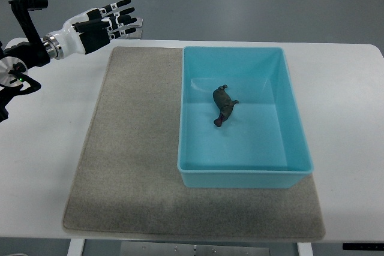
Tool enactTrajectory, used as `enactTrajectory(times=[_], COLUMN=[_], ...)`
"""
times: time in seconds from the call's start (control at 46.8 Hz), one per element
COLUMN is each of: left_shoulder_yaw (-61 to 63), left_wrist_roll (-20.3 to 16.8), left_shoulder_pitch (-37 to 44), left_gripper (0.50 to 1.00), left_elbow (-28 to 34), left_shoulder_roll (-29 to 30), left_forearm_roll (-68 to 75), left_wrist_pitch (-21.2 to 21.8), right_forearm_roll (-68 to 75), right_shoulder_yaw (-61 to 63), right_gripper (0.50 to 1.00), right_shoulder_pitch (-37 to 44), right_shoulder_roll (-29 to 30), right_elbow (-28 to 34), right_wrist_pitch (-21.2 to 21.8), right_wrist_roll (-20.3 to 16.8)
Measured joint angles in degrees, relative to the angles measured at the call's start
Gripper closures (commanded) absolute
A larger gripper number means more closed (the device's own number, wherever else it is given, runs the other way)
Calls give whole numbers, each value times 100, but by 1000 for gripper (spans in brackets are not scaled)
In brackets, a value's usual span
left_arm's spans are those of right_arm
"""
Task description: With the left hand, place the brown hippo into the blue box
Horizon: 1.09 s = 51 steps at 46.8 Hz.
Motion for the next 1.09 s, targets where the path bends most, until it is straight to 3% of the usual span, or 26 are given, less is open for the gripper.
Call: enactTrajectory(times=[0.235,1.09], left_shoulder_yaw=[-1130,-1270], left_wrist_roll=[717,651], left_shoulder_pitch=[424,577], left_gripper=[500,500], left_elbow=[4,9], left_shoulder_roll=[-43,-36], left_forearm_roll=[-59,-571], left_wrist_pitch=[0,1], right_forearm_roll=[0,0], right_shoulder_yaw=[-1,0], right_gripper=[564,564], right_shoulder_pitch=[0,0], right_shoulder_roll=[0,0], right_elbow=[0,0], right_wrist_pitch=[0,0], right_wrist_roll=[0,0])
